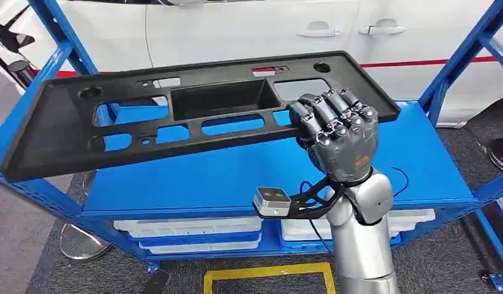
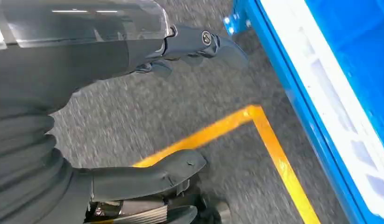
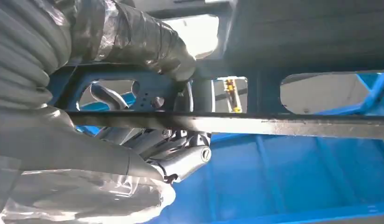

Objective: Take the parts from the cabinet and place them on the table.

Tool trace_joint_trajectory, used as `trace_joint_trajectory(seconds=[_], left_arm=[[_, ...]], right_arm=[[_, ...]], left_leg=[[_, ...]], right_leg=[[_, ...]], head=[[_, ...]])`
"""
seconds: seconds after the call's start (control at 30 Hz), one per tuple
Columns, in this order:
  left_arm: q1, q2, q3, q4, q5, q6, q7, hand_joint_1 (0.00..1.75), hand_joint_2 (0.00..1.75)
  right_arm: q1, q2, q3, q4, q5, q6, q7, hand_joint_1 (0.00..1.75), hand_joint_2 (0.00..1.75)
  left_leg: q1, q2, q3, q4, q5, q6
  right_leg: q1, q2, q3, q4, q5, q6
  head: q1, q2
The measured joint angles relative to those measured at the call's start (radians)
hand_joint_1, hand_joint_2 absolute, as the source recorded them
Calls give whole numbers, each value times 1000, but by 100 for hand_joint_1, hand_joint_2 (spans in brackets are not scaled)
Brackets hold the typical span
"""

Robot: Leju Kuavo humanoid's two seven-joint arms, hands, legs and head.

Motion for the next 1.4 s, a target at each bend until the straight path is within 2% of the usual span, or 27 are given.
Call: trace_joint_trajectory(seconds=[0.07, 0.13, 0.2, 0.23, 0.27, 0.33, 0.4, 0.5, 0.53, 0.6, 0.67, 0.7, 0.73, 0.77, 0.83, 0.87, 1.0, 1.03, 1.07, 1.1, 1.13, 1.2, 1.23, 1.27, 1.33, 1.37, 1.4], left_arm=[[-2, -6, -7, 0, 4, 13, 4, 0, 175], [0, -10, -9, 0, 15, 13, 9, 0, 175], [6, -12, -11, 0, 16, 16, 29, 0, 175], [9, -12, -13, 0, 14, 19, 37, 0, 175], [10, -13, -14, 0, 14, 20, 43, 0, 175], [10, -18, -15, 0, 16, 22, 49, 0, 175], [8, -18, -15, 0, 21, 23, 64, 0, 175], [9, -19, -15, 0, 24, 24, 88, 0, 175], [7, -19, -15, 0, 26, 24, 93, 0, 175], [6, -19, -14, 0, 29, 24, 98, 0, 175], [6, -19, -14, 0, 32, 22, 101, 0, 175], [6, -19, -14, 0, 32, 22, 103, 0, 175], [7, -19, -14, 0, 32, 21, 104, 0, 175], [8, -19, -14, 0, 33, 19, 105, 0, 175], [6, -19, -14, 0, 35, 19, 106, 0, 175], [3, -19, -14, 0, 35, 19, 107, 0, 175], [1, -19, -14, 0, 36, 19, 102, 0, 175], [2, -19, -14, 0, 36, 18, 101, 0, 175], [-1, -20, -14, 0, 37, 18, 101, 0, 175], [-4, -20, -14, 0, 37, 17, 100, 0, 175], [-5, -20, -14, 0, 37, 16, 100, 0, 175], [-4, -20, -14, 0, 36, 16, 100, 0, 175], [-3, -20, -14, 0, 36, 15, 100, 0, 175], [-3, -20, -14, 0, 36, 16, 100, 0, 175], [-3, -20, -14, 0, 36, 15, 97, 0, 175], [-4, -20, -14, 0, 37, 15, 95, 0, 175], [-3, -20, -14, 0, 37, 15, 94, 0, 175]], right_arm=[[-3, 0, 6, 0, 2, 0, 0, 175, 175], [-4, 0, 8, 4, 1, 0, 0, 175, 175], [-1, 0, 8, 11, -3, 0, 0, 175, 175], [-1, 0, 8, 14, -6, 0, 0, 175, 175], [-1, 0, 10, 17, -10, 0, 0, 175, 175], [-2, 0, 14, 18, -19, 0, 0, 175, 175], [-8, 3, 20, 23, -23, 0, 0, 175, 175], [-12, 9, 29, 34, -25, 0, 0, 175, 175], [-15, 11, 32, 38, -25, 0, 0, 175, 175], [-29, 19, 39, 45, -25, 0, 0, 175, 175], [-37, 25, 45, 51, -24, 0, 0, 175, 175], [-37, 26, 47, 54, -24, 0, 0, 175, 175], [-37, 26, 47, 58, -24, 0, 0, 175, 175], [-38, 27, 49, 62, -24, 0, 0, 175, 175], [-40, 31, 56, 67, -25, 0, 0, 175, 175], [-41, 35, 59, 68, -27, 0, 0, 175, 175], [-47, 42, 63, 71, -36, 0, 0, 175, 175], [-48, 42, 63, 71, -36, 0, 0, 175, 175], [-48, 42, 63, 72, -37, 0, 0, 175, 175], [-50, 42, 63, 72, -37, 0, 0, 175, 175], [-50, 42, 63, 72, -39, 0, 0, 175, 175], [-48, 42, 63, 74, -40, 0, 0, 175, 175], [-47, 42, 63, 75, -40, 0, 0, 175, 175], [-46, 42, 63, 76, -39, 0, 0, 175, 175], [-46, 42, 63, 76, -33, 0, 0, 175, 175], [-47, 42, 63, 76, -29, 0, 0, 175, 175], [-49, 42, 63, 76, -20, 0, 0, 175, 175]], left_leg=[[3, 2, 4, -8, 6, 12], [2, 2, 2, -7, 7, 16], [1, 3, 1, -6, 6, 16], [1, 3, 1, -5, 5, 16], [1, 2, 2, -3, 4, 16], [1, -1, 3, 3, -1, 11], [-7, -1, -4, 14, -4, 2], [-3, 0, -6, 9, 3, -13], [-2, 0, -10, 14, -3, -18], [0, 2, -38, 92, -73, -27], [3, 2, -94, 241, -154, -32], [3, 2, -110, 291, -171, -33], [3, 2, -104, 294, -163, -33], [3, 2, -78, 254, -138, -30], [3, 2, 24, 87, -65, -22], [1, 2, 57, 19, -69, -17], [-13, 0, 50, 11, -50, 1], [-5, 1, 46, -6, -33, 9], [-4, 6, 46, -11, -19, 13], [-4, 7, 33, -13, -10, 20], [-5, 8, 23, -13, -1, 23], [-5, 10, -1, -11, 14, 23], [-5, 11, -14, -9, 21, 23], [-5, 11, -26, -6, 27, 21], [-4, 11, -47, 2, 38, 16], [-4, 10, -53, 8, 42, 11], [-9, 10, -63, 12, 46, 5]], right_leg=[[-5, -1, -21, 48, -39, 6], [-6, 0, -92, 205, -121, 12], [-6, -1, -147, 317, -151, 15], [-7, -1, -144, 307, -133, 15], [-9, -1, -119, 255, -96, 14], [-12, -2, -29, 75, -6, 10], [-6, -1, -1, 8, -10, 3], [-3, 3, -7, 12, -3, -8], [-8, 1, -6, 3, 4, -19], [-8, -2, -12, 2, 10, -29], [-4, -5, -19, 2, 16, -36], [-1, -7, -24, 4, 19, -38], [-1, -7, -29, 5, 22, -37], [0, -7, -35, 8, 25, -37], [0, -5, -44, 14, 32, -34], [-1, -6, -46, 15, 35, -30], [-2, -6, -49, 8, 56, -4], [2, -3, -53, 9, 60, 3], [-4, -1, -64, 25, 32, 5], [-4, -2, -84, 77, -30, 8], [-5, -2, -103, 142, -81, 12], [-6, -2, -139, 279, -153, 18], [-6, -2, -137, 306, -153, 20], [-9, -2, -114, 289, -134, 21], [-14, -3, -9, 147, -76, 21], [-15, -3, 56, 55, -64, 18], [-9, -2, 83, 4, -88, 13]], head=[[0, 0], [0, 0], [0, 0], [0, 0], [0, 0], [0, 0], [0, 0], [0, 0], [0, 0], [-1, 0], [-1, 0], [-1, 0], [0, 0], [-1, 0], [-1, 0], [0, 0], [0, 0], [0, 0], [-1, 0], [0, 0], [0, 0], [0, 0], [0, 0], [0, 0], [0, 0], [0, 0], [0, 0]])
